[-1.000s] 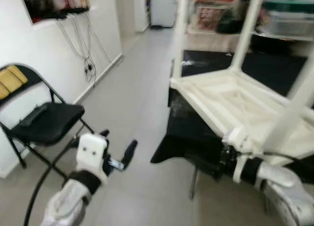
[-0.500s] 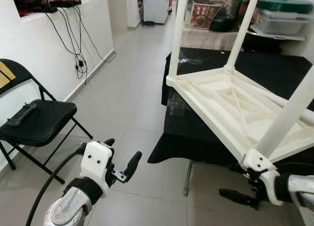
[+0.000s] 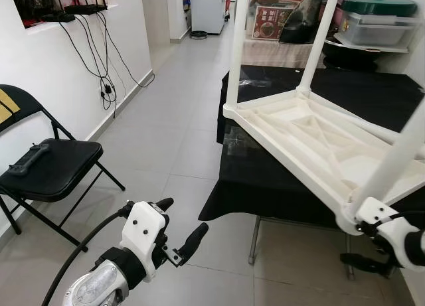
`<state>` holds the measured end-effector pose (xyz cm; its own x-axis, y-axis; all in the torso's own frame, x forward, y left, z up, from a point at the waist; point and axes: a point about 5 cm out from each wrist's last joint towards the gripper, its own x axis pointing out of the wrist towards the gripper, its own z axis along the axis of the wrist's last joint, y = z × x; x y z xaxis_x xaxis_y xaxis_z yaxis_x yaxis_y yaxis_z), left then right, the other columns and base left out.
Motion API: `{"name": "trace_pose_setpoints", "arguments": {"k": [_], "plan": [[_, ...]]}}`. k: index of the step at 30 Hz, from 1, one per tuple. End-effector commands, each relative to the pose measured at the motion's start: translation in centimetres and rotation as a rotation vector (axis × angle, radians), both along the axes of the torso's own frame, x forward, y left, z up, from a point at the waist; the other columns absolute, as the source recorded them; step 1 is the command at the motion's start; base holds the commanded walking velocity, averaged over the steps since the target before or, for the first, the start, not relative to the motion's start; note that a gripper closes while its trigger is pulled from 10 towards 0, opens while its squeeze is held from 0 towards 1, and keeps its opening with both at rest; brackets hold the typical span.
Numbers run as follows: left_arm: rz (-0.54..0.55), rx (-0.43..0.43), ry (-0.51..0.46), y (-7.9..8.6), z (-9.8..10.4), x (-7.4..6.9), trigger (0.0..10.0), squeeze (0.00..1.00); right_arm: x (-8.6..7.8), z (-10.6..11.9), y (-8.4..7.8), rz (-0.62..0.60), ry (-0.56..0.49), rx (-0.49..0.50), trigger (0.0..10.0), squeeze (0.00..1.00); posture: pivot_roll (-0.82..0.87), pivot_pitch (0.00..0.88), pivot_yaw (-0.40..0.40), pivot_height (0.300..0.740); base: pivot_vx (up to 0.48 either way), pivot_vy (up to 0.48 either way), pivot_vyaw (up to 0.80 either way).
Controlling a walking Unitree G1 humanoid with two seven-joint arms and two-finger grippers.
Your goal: Building children table
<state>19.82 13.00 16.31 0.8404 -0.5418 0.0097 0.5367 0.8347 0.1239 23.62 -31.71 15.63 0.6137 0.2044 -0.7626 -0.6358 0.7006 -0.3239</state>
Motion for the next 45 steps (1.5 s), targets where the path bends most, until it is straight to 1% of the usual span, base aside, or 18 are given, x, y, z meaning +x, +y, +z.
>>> {"name": "trace_pose_setpoints", "arguments": {"k": [1,3,7,12,15,22,26,28,29,30,33,36,37,38,39,42,44,45], "plan": [[-0.010,0.015,0.003,0.1,0.0,-0.1,10.0,0.00,0.8,0.9,0.1,-0.020,-0.062,-0.025,10.0,0.00,0.01,0.070,-0.057,0.740,0.000,0.000,0.00],[-0.010,0.016,0.002,0.1,0.0,-0.1,10.0,0.00,1.0,1.0,0.2,-0.022,-0.066,-0.023,10.0,0.00,0.01,0.070,-0.057,0.740,0.000,0.000,0.00],[-0.007,0.017,0.000,0.1,0.1,-0.2,10.0,0.00,0.4,0.9,0.3,0.015,-0.023,0.015,10.0,0.00,0.01,0.073,-0.058,0.740,0.000,0.000,0.00],[0.000,0.018,-0.004,0.2,0.1,-0.2,10.0,0.00,-0.5,-0.4,-1.9,-0.034,0.085,-0.156,10.0,0.00,0.01,0.076,-0.060,0.740,0.000,0.000,0.00],[0.001,0.018,-0.005,0.1,0.2,-0.2,10.0,0.00,-0.8,-0.8,-2.7,-0.053,0.125,-0.180,10.0,0.00,0.02,0.078,-0.060,0.740,0.000,0.000,0.00],[0.000,0.018,-0.003,0.1,0.3,-0.4,10.0,0.00,-0.6,-0.2,-2.3,-0.031,0.123,-0.172,10.0,0.00,0.02,0.086,-0.062,0.740,0.000,0.000,0.00],[-0.001,0.019,-0.003,0.1,0.3,-0.5,10.0,0.00,-0.6,0.0,-2.2,-0.009,0.137,-0.197,10.0,0.00,0.03,0.091,-0.062,0.740,0.000,0.000,0.00],[-0.001,0.019,-0.003,0.0,0.3,-0.5,10.0,0.00,-0.3,0.1,-2.2,-0.011,0.124,-0.216,10.0,0.00,0.02,0.092,-0.061,0.740,0.000,0.000,0.00],[-0.001,0.019,-0.003,0.0,0.3,-0.6,10.0,0.00,0.4,0.3,-2.1,-0.029,0.078,-0.236,10.0,0.00,0.02,0.094,-0.061,0.740,0.000,0.000,0.00],[-0.001,0.019,-0.003,0.0,0.4,-0.6,10.0,0.00,1.9,0.5,-1.5,-0.061,-0.008,-0.248,10.0,0.00,0.02,0.096,-0.063,0.740,0.000,0.000,0.00],[-0.001,0.019,-0.003,0.0,0.4,-0.6,10.0,0.00,2.4,0.5,-1.1,-0.060,-0.037,-0.251,10.0,0.00,0.02,0.097,-0.063,0.740,0.000,0.000,0.00],[0.000,0.019,-0.002,0.0,0.4,-0.7,10.0,0.00,4.0,0.2,2.1,-0.031,-0.101,-0.143,10.0,0.00,0.03,0.101,-0.065,0.740,0.000,0.000,0.00],[0.000,0.019,-0.001,0.0,0.4,-0.8,10.0,0.00,4.2,0.1,3.2,-0.002,-0.102,-0.102,10.0,0.00,0.03,0.101,-0.065,0.740,0.000,0.000,0.00],[0.000,0.019,-0.001,0.0,0.4,-0.8,10.0,0.00,4.2,0.1,3.2,-0.002,-0.102,-0.102,10.0,0.00,0.03,0.101,-0.065,0.740,0.000,0.000,0.00],[0.001,0.019,0.000,0.0,0.4,-0.8,10.0,0.00,4.1,0.0,4.5,0.046,-0.086,-0.049,10.0,0.00,0.03,0.103,-0.067,0.740,0.000,0.000,0.00],[0.003,0.018,0.001,0.0,0.4,-0.9,10.0,0.00,3.8,0.2,7.0,0.147,-0.061,0.072,10.0,0.00,0.03,0.104,-0.070,0.740,0.000,0.000,0.00],[0.003,0.018,0.001,0.0,0.4,-0.9,10.0,0.00,3.8,0.2,7.0,0.147,-0.061,0.072,10.0,0.00,0.03,0.104,-0.070,0.740,0.000,0.000,0.00],[0.003,0.018,0.002,0.0,0.4,-0.9,10.0,0.00,3.9,0.4,7.9,0.171,-0.074,0.103,10.0,0.00,0.03,0.105,-0.071,0.740,0.000,0.000,0.00]]}}
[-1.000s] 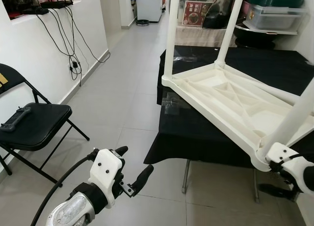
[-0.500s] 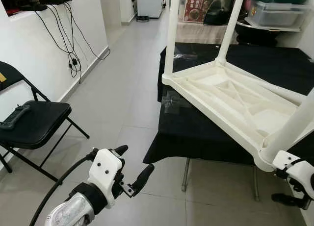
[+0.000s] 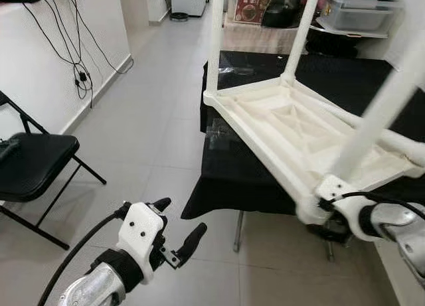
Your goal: Building children table
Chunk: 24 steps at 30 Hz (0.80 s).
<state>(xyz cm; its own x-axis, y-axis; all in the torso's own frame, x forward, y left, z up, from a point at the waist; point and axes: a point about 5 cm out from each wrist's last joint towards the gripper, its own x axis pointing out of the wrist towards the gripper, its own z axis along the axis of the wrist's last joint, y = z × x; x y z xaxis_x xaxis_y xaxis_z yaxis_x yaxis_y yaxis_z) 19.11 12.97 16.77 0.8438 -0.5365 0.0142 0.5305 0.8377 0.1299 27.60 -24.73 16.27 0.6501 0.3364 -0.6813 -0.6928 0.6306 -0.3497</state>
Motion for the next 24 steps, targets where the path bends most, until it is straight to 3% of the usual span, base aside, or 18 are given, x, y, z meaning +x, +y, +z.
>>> {"name": "trace_pose_setpoints", "arguments": {"k": [1,2,4,10,13,24], "plan": [[-0.003,0.015,0.009,0.0,-0.1,-0.2,10.0,0.00,0.1,0.0,1.8,0.060,0.010,0.070,10.0,0.00,0.03,0.105,-0.075,0.740,0.000,0.000,0.00],[-0.003,0.015,0.009,0.0,-0.1,-0.2,10.0,0.00,0.1,0.0,1.8,0.060,0.010,0.070,10.0,0.00,0.03,0.105,-0.075,0.740,0.000,0.000,0.00],[-0.003,0.014,0.009,0.0,-0.1,-0.2,10.0,0.00,1.3,0.3,3.8,0.054,-0.087,0.123,10.0,0.00,0.03,0.103,-0.076,0.740,0.000,0.000,0.00],[-0.004,0.014,0.009,-0.1,-0.2,-0.2,10.0,0.00,3.0,0.9,5.9,-0.007,-0.217,0.170,10.0,0.00,0.03,0.098,-0.075,0.740,0.000,0.000,0.00],[-0.005,0.013,0.009,-0.1,-0.2,-0.2,10.0,0.00,4.4,1.7,8.7,-0.041,-0.329,0.234,10.0,0.00,0.03,0.096,-0.077,0.740,0.000,0.000,0.00],[-0.002,0.010,0.005,-0.2,-0.1,-0.2,10.0,0.00,6.4,2.9,12.1,-0.092,-0.476,0.299,10.0,0.00,0.04,0.100,-0.080,0.740,0.000,0.000,0.00]]}}
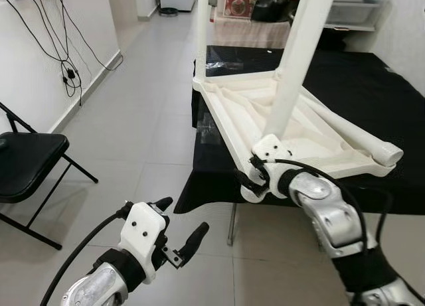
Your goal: Building children table
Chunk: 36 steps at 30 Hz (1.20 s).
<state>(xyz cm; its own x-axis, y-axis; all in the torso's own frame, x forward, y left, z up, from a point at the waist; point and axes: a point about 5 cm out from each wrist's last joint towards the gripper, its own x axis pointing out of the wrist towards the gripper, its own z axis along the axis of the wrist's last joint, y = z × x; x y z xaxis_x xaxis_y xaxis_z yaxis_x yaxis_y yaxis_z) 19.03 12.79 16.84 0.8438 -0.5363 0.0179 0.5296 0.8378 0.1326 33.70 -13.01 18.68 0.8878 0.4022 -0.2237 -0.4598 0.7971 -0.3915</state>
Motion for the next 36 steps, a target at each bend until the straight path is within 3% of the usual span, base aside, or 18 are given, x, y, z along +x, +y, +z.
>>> {"name": "trace_pose_setpoints", "arguments": {"k": [1,10,23,31,32,33,34,36], "plan": [[-0.002,0.010,0.009,-0.1,-0.1,-0.1,10.0,0.00,0.6,0.9,1.2,-0.014,-0.067,0.035,10.0,0.00,0.04,0.101,-0.080,0.740,0.000,0.000,0.00],[-0.004,0.008,0.007,-0.2,-0.1,-0.2,10.0,0.00,2.3,2.2,3.3,-0.091,-0.161,0.174,10.0,0.00,0.04,0.107,-0.080,0.740,0.000,0.000,0.00],[0.002,-0.004,0.006,-0.4,0.3,-0.7,10.0,0.00,5.6,4.2,5.1,-0.168,-0.277,0.232,10.0,0.00,0.08,0.137,-0.095,0.740,0.000,0.000,0.00],[0.011,-0.004,0.008,-0.4,0.3,-0.9,10.0,0.00,5.9,4.7,4.2,-0.119,-0.277,0.282,10.0,0.00,0.07,0.140,-0.094,0.740,0.000,0.000,0.00],[0.014,-0.001,0.004,-0.3,0.3,-0.7,10.0,0.00,5.3,4.2,2.7,-0.052,-0.247,0.298,10.0,0.00,0.06,0.135,-0.089,0.740,0.000,0.000,0.00],[0.014,-0.001,0.004,-0.3,0.3,-0.7,10.0,0.00,5.3,4.2,2.7,-0.052,-0.247,0.298,10.0,0.00,0.06,0.135,-0.089,0.740,0.000,0.000,0.00],[0.019,0.000,-0.003,-0.2,0.5,-0.6,10.0,0.00,4.6,3.7,1.4,0.000,-0.227,0.301,10.0,0.00,0.06,0.135,-0.089,0.740,0.000,0.000,0.00],[0.031,0.006,-0.007,-0.1,0.5,-0.4,10.0,0.00,4.1,3.3,0.5,0.030,-0.217,0.293,10.0,0.00,0.06,0.131,-0.084,0.740,0.000,0.000,0.00]]}}
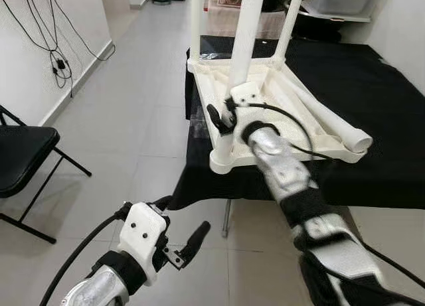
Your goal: Building children table
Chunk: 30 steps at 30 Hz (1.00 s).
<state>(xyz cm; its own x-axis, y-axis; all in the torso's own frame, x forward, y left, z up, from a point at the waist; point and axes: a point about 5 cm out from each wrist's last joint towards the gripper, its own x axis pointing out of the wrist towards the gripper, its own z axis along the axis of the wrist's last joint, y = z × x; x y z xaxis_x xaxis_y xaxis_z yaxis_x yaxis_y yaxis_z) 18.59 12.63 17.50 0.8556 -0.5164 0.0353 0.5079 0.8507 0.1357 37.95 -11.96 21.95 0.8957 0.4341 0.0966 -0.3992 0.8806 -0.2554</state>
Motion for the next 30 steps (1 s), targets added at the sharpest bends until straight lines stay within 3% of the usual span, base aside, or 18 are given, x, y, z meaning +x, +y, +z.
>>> {"name": "trace_pose_setpoints", "arguments": {"k": [1,6,12,16,23,30], "plan": [[0.017,0.014,0.008,0.2,-0.1,0.1,10.0,0.00,-0.7,-0.2,-1.1,0.040,0.013,0.005,10.0,0.00,0.05,0.128,-0.083,0.740,0.000,0.000,0.00],[0.068,0.022,-0.010,0.6,0.1,0.7,10.0,0.00,-2.9,-0.9,-2.8,0.110,0.024,-0.009,10.0,0.00,0.04,0.120,-0.072,0.740,0.000,0.000,0.00],[0.138,0.028,-0.034,1.1,0.5,1.5,10.0,0.00,-5.0,-1.7,-3.7,0.172,0.041,-0.024,10.0,0.00,0.03,0.114,-0.068,0.740,0.000,0.000,0.00],[0.186,0.021,-0.055,1.5,1.0,2.3,10.0,0.00,-6.6,-3.7,-5.0,0.092,0.077,-0.015,10.0,0.00,0.03,0.101,-0.060,0.740,0.000,0.000,0.00],[0.138,0.012,-0.010,0.8,0.2,2.1,10.0,0.00,-8.7,-5.9,-4.3,-0.026,0.109,0.032,10.0,0.00,0.01,0.087,-0.052,0.740,0.000,-0.274,0.00],[0.121,0.000,-0.002,0.5,-0.2,2.4,10.0,0.00,-8.6,-5.9,-4.6,-0.075,0.094,0.032,10.0,0.00,0.00,0.079,-0.046,0.740,0.000,-0.480,0.00]]}}
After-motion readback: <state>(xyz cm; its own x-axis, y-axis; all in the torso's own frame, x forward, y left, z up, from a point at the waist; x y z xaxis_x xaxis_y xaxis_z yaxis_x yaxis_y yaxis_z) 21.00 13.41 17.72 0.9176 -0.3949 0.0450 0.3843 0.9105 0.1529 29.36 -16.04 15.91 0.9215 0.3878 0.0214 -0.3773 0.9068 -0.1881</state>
